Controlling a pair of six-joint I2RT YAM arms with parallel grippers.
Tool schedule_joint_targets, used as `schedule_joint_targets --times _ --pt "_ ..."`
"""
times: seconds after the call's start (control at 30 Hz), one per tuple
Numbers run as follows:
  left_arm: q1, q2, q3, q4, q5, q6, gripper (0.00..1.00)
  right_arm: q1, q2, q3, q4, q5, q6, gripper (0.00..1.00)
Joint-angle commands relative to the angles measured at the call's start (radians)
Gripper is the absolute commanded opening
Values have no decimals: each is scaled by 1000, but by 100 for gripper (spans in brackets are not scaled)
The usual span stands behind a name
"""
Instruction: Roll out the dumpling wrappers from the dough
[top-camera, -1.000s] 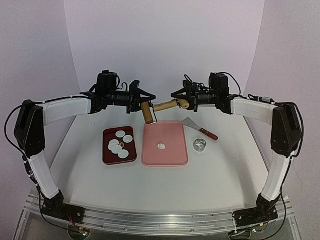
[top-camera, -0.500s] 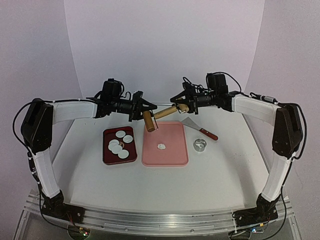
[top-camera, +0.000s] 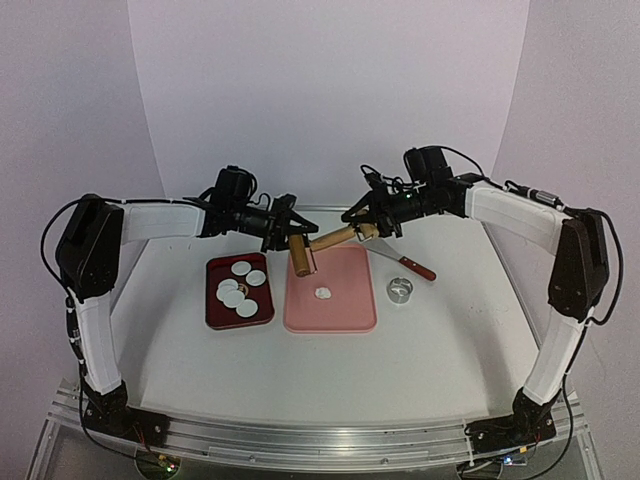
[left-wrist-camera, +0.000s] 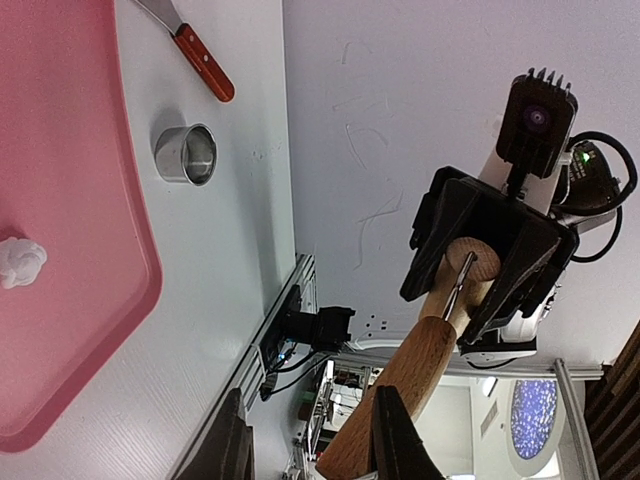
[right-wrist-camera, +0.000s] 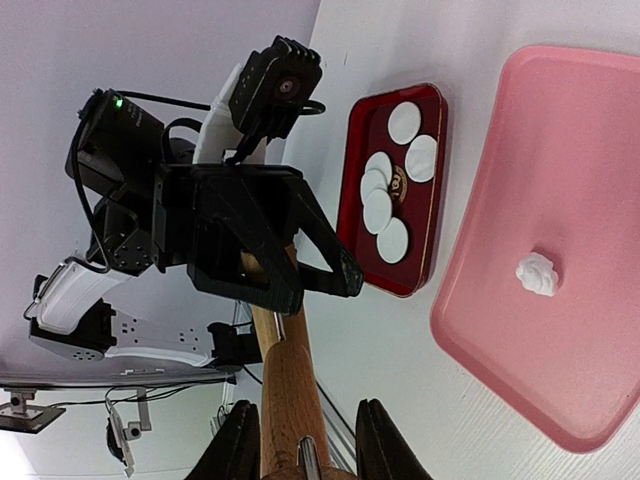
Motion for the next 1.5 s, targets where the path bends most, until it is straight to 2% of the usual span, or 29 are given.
schedule_joint_targets --times 0.0,0.17,0.27,0.33,0.57,0.8,1.03,1.2,1.47 --pt "51 72 14 -198 -71 -24 0 50 -144 95 5 -138 -161 0" --pt "51 83 6 -234 -82 2 0 63 -167 115 -13 -136 -154 0" --pt "46 51 22 -209 -144 56 0 62 -162 111 -61 -98 -115 1" --pt "42 8 33 -178 -192 103 0 62 -161 71 -66 -91 -59 12" --pt "11 -78 -29 6 -282 67 0 62 -151 23 -60 -202 4 28" --pt "-31 -81 -48 49 -336 58 0 62 -121 51 -51 -304 67 46" --pt "-31 -100 -58 62 -381 65 0 62 -120 27 -54 -277 120 55" --pt "-33 -135 -98 114 -436 68 0 63 -121 -11 -54 -251 165 56" --pt "-43 -210 -207 280 -524 71 0 64 -97 -16 -53 -262 239 63"
